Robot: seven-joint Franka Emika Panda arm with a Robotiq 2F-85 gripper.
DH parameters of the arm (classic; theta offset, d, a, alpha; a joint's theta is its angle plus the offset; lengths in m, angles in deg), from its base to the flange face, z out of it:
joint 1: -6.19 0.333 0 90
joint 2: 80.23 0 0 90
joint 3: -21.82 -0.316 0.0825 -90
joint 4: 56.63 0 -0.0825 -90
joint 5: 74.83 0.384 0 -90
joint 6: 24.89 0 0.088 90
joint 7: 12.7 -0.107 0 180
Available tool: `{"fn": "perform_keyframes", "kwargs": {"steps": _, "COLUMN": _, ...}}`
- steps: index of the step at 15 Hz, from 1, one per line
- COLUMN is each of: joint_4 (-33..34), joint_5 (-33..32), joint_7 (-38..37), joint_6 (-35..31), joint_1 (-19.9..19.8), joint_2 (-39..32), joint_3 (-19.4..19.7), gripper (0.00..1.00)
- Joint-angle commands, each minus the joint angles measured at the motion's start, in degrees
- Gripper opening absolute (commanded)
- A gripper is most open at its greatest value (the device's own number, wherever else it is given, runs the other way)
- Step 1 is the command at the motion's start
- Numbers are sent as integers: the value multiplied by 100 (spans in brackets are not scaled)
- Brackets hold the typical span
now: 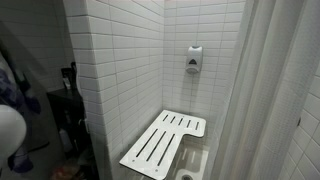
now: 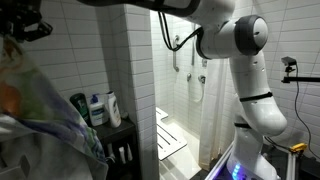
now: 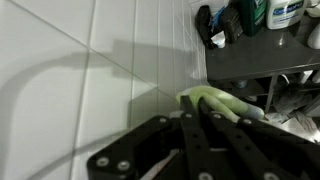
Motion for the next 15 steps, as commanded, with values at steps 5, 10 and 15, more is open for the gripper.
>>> {"fn": "perform_keyframes", "kwargs": {"steps": 5, "joint_4": 15, "joint_5": 0, "joint_7": 6, "joint_6": 11, "joint_1": 1, "joint_2": -3, "joint_3": 0, "gripper": 7}}
{"fn": "perform_keyframes", "kwargs": {"steps": 10, "joint_4": -42, "joint_5": -21, "joint_7": 28, "joint_6": 18, "joint_1": 11, "joint_2": -13, "joint_3": 0, "gripper": 49}}
{"fn": "perform_keyframes", "kwargs": {"steps": 15, "joint_4": -40, "joint_5": -3, "joint_7": 20, "joint_6": 32, "joint_1": 92, "joint_2": -21, "joint_3": 92, "gripper": 84}}
